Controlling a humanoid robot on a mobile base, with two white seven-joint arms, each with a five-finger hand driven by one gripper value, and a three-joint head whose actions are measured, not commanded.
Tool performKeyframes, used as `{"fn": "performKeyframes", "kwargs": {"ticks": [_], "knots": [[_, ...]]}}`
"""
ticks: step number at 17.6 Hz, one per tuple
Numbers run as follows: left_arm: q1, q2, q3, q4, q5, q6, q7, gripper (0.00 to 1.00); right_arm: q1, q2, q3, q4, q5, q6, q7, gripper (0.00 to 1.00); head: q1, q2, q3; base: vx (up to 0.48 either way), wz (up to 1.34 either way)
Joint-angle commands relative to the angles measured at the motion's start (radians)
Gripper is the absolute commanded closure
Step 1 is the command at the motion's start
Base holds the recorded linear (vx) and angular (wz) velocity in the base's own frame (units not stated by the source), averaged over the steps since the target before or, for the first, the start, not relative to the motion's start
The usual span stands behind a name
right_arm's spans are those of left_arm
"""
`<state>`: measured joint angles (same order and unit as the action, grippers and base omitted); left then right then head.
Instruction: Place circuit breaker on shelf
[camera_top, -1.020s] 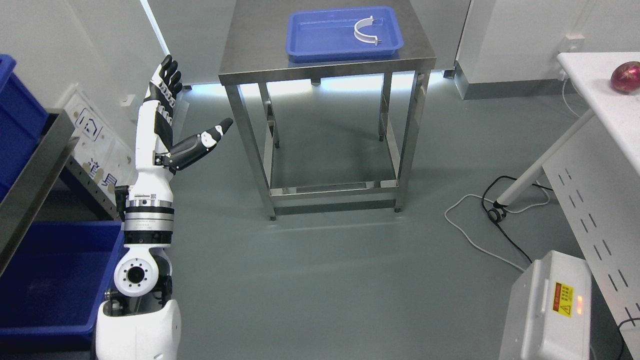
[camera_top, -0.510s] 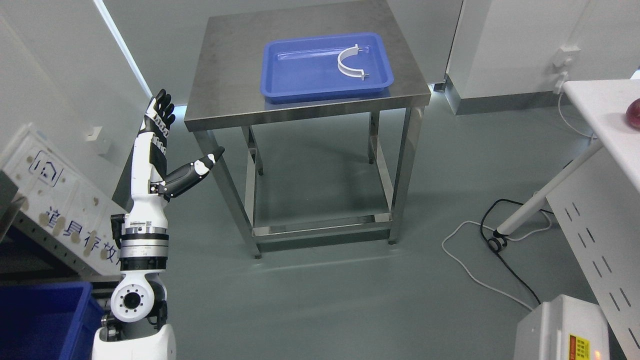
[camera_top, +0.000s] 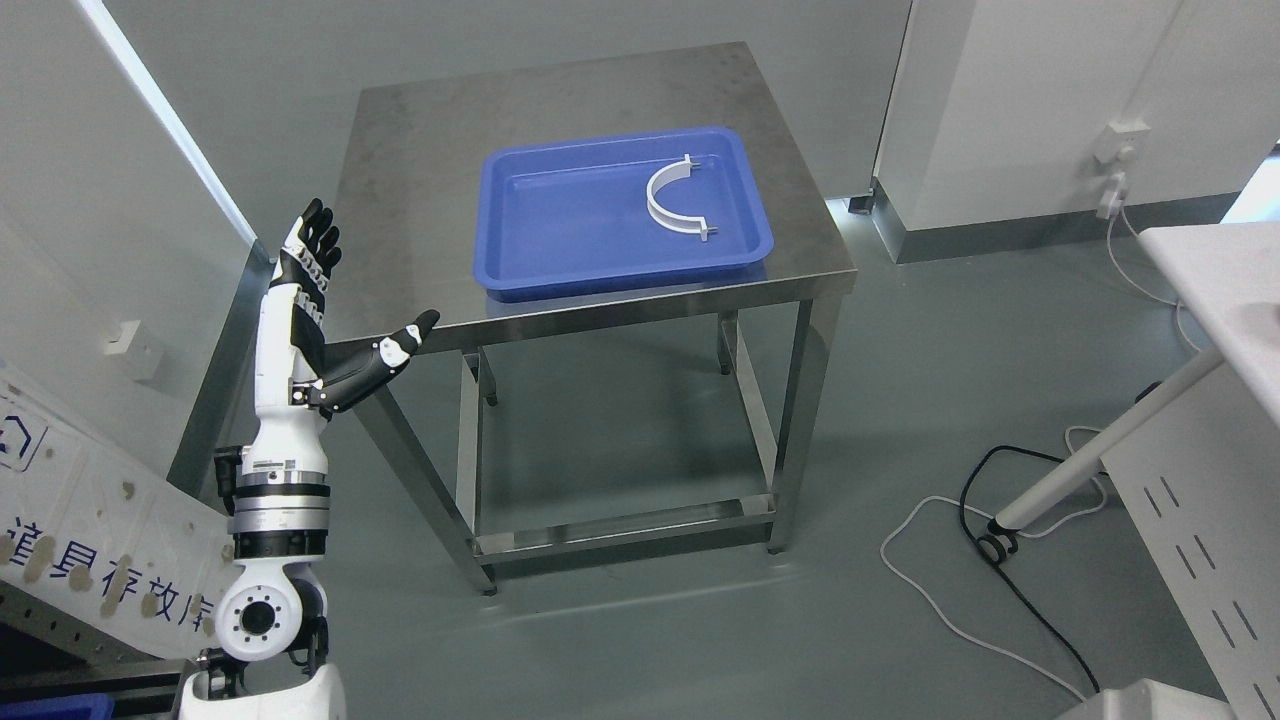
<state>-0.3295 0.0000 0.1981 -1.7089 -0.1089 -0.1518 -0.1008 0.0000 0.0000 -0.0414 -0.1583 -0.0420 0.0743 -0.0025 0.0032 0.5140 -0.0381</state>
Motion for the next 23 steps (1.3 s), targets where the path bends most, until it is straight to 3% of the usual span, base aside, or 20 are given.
{"fn": "performKeyframes", "kwargs": {"ticks": [1, 23], "knots": [[0.015, 0.017, 0.010, 0.000, 0.000, -0.012, -0.004, 0.00, 0.017, -0.017, 0.000, -0.001, 0.001, -0.027, -0.001, 0.00, 0.0000, 0.000, 0.000, 0.132, 0.00], [0.052, 0.017, 0.003, 0.000, 0.000, -0.028, -0.008, 0.00, 0.017, -0.017, 0.000, -0.001, 0.001, -0.027, -0.001, 0.00, 0.0000, 0.000, 0.000, 0.037, 0.00]]}}
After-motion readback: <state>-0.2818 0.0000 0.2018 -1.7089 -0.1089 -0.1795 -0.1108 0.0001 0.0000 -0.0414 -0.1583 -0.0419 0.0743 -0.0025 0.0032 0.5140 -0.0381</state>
